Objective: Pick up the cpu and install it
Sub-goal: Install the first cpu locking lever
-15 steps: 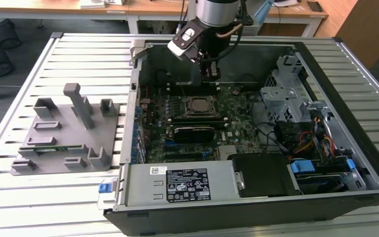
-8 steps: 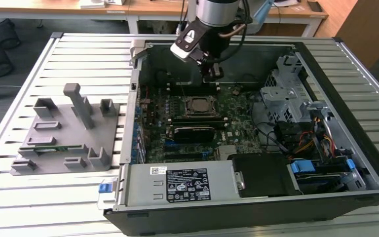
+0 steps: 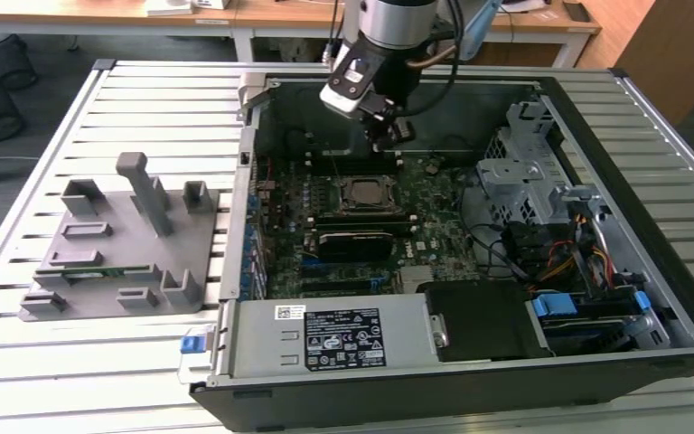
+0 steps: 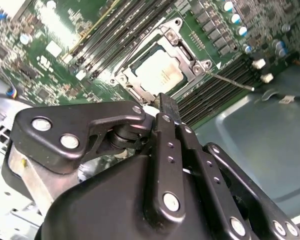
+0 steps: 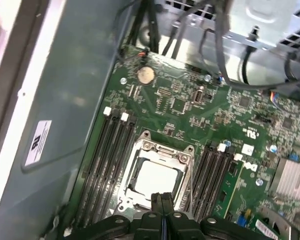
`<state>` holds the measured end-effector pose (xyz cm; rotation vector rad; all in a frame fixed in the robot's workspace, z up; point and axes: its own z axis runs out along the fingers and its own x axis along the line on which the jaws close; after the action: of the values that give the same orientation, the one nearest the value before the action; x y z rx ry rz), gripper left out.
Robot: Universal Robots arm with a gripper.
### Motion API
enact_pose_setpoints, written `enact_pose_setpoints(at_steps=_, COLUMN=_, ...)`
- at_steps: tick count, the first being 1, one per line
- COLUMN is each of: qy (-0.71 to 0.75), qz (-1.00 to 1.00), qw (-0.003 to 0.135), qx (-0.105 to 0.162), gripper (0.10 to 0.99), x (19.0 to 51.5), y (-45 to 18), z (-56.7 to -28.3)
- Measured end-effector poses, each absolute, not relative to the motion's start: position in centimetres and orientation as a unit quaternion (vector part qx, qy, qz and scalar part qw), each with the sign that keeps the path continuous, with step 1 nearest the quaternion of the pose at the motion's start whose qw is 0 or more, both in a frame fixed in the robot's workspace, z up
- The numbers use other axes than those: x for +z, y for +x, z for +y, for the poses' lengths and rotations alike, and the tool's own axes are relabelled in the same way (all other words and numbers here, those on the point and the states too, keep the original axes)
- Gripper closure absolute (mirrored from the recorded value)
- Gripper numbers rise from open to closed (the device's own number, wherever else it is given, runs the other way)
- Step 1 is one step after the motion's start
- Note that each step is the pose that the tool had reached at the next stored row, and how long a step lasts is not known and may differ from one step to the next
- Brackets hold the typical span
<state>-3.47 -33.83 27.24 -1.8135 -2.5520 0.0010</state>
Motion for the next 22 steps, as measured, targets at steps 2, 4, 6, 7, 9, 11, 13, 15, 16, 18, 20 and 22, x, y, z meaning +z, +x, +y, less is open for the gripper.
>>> enact_pose_setpoints(at_steps=2, qy=-0.564, qz=-0.826, qw=0.005, qx=0.000, gripper=0.980, x=27.24, y=-3.47, z=-33.83)
enact_pose_setpoints(at_steps=4, qy=-0.549, qz=-0.836, qw=0.005, qx=0.000, gripper=0.980, x=27.24, y=-3.47, z=-33.83)
enact_pose_setpoints(at_steps=6, qy=-0.534, qz=-0.846, qw=0.005, qx=0.001, gripper=0.980, x=27.24, y=-3.47, z=-33.83)
enact_pose_setpoints(at_steps=7, qy=-0.526, qz=-0.851, qw=0.005, qx=0.001, gripper=0.980, x=27.24, y=-3.47, z=-33.83)
enact_pose_setpoints(at_steps=9, qy=-0.510, qz=-0.860, qw=0.005, qx=0.001, gripper=0.980, x=27.24, y=-3.47, z=-33.83)
enact_pose_setpoints(at_steps=11, qy=-0.497, qz=-0.868, qw=0.005, qx=0.001, gripper=0.980, x=27.24, y=-3.48, z=-33.83)
enact_pose_setpoints(at_steps=13, qy=-0.486, qz=-0.874, qw=0.005, qx=0.002, gripper=0.980, x=27.24, y=-3.49, z=-33.82)
enact_pose_setpoints(at_steps=15, qy=-0.481, qz=-0.877, qw=0.005, qx=0.002, gripper=0.980, x=27.24, y=-3.51, z=-33.83)
enact_pose_setpoints(at_steps=16, qy=-0.478, qz=-0.878, qw=0.005, qx=0.002, gripper=0.980, x=27.24, y=-3.51, z=-33.83)
enact_pose_setpoints(at_steps=18, qy=-0.468, qz=-0.884, qw=0.006, qx=0.003, gripper=0.980, x=27.24, y=-3.51, z=-33.83)
enact_pose_setpoints(at_steps=20, qy=-0.452, qz=-0.892, qw=0.005, qx=0.003, gripper=0.980, x=27.23, y=-3.51, z=-33.83)
enact_pose_setpoints(at_steps=22, qy=-0.436, qz=-0.900, qw=0.005, qx=0.003, gripper=0.980, x=27.23, y=-3.51, z=-33.83)
